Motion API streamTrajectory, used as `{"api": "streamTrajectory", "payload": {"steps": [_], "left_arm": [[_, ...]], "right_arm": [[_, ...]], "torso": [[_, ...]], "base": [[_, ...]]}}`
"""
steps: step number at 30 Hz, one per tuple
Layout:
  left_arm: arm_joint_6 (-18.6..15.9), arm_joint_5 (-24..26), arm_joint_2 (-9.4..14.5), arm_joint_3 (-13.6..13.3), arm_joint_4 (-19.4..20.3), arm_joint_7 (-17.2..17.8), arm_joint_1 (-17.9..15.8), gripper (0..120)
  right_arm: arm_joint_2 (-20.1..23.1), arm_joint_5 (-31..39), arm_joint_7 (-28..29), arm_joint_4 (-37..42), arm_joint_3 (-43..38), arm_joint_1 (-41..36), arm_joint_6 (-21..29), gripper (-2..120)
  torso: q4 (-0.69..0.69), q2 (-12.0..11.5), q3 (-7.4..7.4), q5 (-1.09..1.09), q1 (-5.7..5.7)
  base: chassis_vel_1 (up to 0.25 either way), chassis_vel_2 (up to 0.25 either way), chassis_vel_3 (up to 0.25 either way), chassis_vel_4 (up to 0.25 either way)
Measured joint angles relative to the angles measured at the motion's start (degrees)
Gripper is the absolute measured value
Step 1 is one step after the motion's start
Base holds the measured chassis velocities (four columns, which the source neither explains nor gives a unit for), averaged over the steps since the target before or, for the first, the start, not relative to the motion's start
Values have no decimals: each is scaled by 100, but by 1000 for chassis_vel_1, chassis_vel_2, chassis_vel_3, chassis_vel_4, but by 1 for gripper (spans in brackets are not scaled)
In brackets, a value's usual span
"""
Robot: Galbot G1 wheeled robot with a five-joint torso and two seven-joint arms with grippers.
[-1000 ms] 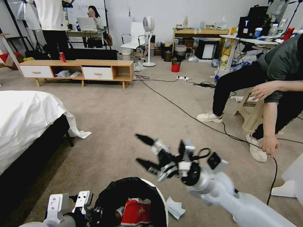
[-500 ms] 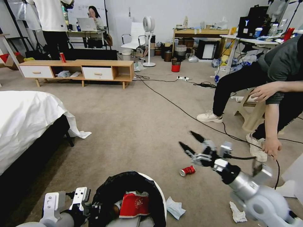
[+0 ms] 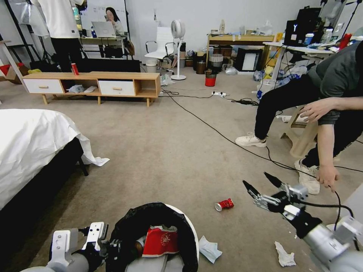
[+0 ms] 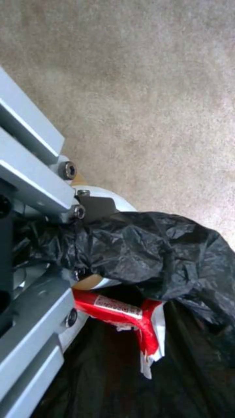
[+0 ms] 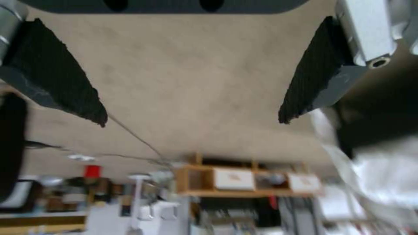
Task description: Pick up the trash bin and place the garbage on the floor into it.
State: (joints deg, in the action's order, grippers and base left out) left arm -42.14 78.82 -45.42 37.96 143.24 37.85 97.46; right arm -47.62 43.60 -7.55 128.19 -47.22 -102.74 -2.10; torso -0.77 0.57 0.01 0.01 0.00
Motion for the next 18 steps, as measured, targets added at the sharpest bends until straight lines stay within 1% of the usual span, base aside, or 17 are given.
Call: {"api": "streamTrajectory", "payload": {"steps": [1, 2, 3, 4, 6, 7, 10, 11, 15, 16, 18], "left_arm": [[0, -22, 0, 0, 0, -19, -1, 1], [0, -22, 0, 0, 0, -19, -1, 1], [0, -31, 1, 0, 0, -34, -13, 1], [0, -31, 1, 0, 0, -34, -13, 1], [0, -44, -8, -4, 0, -57, -37, 1], [0, -44, -8, -4, 0, -57, -37, 1], [0, -131, -45, -60, 2, -115, -45, 1], [0, -131, -45, -60, 2, -115, -45, 1], [0, -151, -28, -86, 2, -141, -61, 1], [0, -151, -28, -86, 2, -141, -61, 1], [0, -151, -1, -84, 2, -146, -100, 1]], "right_arm": [[-141, -388, 2, 45, -222, -244, -24, 100], [-141, -388, 2, 45, -222, -244, -24, 100], [-286, -696, 2, 80, -390, -435, -56, 100], [-286, -696, 2, 80, -390, -435, -56, 100], [-491, -987, 4, 127, -595, -613, -97, 100], [-491, -987, 4, 127, -595, -613, -97, 100], [-756, -1276, 48, 148, -818, -830, -116, 100], [-756, -1276, 48, 148, -818, -830, -116, 100], [-1038, -1445, 95, 45, -1068, -1096, -245, 100], [-1038, -1445, 95, 45, -1068, -1096, -245, 100], [-1221, -1456, -33, 15, -1133, -1241, -290, 100]], "torso": [[1, 0, 0, 0, 0], [1, 0, 0, 0, 0], [0, 0, 0, -1, 0], [0, 0, 0, -1, 0], [1, 0, 0, -1, 0], [1, 0, 0, -1, 0], [2, -1, 0, -1, 0], [2, -1, 0, -1, 0], [1, -1, 0, -1, 0], [1, -1, 0, -1, 0], [1, -1, 0, -1, 0]], "base": [[0, 0, 0, 0], [0, 0, 0, 0], [0, 0, 0, 0], [0, 0, 0, 0], [0, 0, 0, 0], [0, 0, 0, 0], [0, 0, 0, 0], [0, 0, 0, 0], [0, 0, 0, 0], [0, 0, 0, 0], [0, 0, 0, 0]]}}
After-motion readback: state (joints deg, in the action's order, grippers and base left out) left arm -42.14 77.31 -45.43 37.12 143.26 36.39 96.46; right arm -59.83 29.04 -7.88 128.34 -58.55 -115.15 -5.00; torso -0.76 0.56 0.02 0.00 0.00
